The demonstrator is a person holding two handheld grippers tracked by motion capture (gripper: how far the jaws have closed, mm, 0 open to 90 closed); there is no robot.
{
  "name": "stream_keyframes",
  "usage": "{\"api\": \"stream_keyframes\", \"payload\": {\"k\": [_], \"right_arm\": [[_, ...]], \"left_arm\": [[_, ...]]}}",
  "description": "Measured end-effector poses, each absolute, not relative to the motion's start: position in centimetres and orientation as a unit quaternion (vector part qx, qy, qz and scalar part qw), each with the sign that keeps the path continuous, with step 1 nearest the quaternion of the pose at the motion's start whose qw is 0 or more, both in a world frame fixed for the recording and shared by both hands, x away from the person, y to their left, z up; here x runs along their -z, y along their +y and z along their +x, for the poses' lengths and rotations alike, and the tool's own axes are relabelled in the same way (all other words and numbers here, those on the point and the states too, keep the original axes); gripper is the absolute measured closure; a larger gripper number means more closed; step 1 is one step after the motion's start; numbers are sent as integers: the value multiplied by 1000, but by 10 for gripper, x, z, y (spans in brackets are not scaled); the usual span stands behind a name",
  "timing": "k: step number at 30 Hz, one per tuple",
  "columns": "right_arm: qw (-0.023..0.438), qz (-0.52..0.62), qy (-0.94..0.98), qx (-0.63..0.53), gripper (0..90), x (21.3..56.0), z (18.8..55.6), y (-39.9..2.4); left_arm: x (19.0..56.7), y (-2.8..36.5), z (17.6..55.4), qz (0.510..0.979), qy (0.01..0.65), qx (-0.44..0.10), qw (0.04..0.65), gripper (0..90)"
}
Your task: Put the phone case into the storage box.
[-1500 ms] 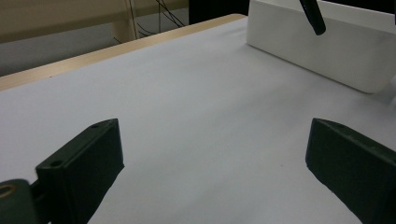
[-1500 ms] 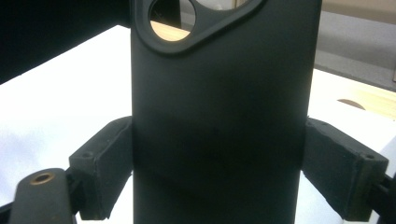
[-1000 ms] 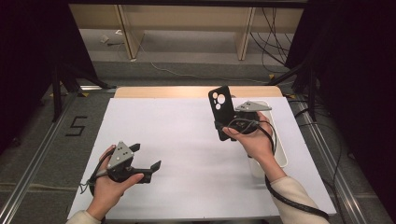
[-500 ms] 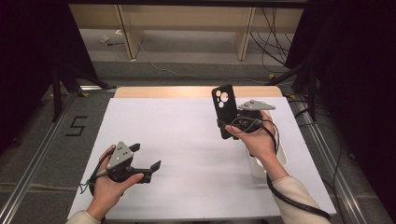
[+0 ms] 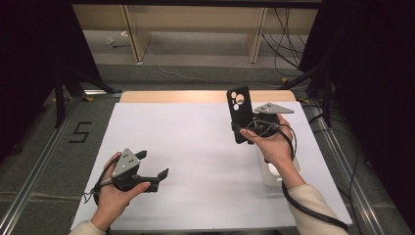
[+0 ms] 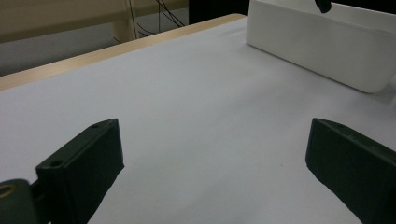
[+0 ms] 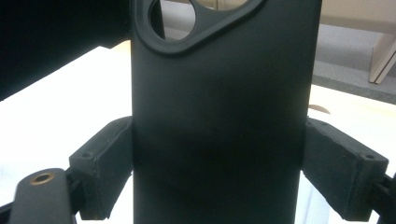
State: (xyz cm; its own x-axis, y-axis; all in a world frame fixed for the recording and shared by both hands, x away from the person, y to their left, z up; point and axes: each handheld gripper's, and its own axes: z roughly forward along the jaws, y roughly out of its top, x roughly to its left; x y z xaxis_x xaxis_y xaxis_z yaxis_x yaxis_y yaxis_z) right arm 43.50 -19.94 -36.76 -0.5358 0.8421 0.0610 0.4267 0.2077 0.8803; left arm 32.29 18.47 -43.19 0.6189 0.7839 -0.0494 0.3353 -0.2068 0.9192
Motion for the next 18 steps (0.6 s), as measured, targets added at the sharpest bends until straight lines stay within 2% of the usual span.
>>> {"api": "stream_keyframes", "payload": {"k": [18], "right_arm": [[231, 445, 728, -468, 157, 362, 438, -214]], "left_arm": [[432, 185, 323, 744, 376, -222, 505, 37]]}}
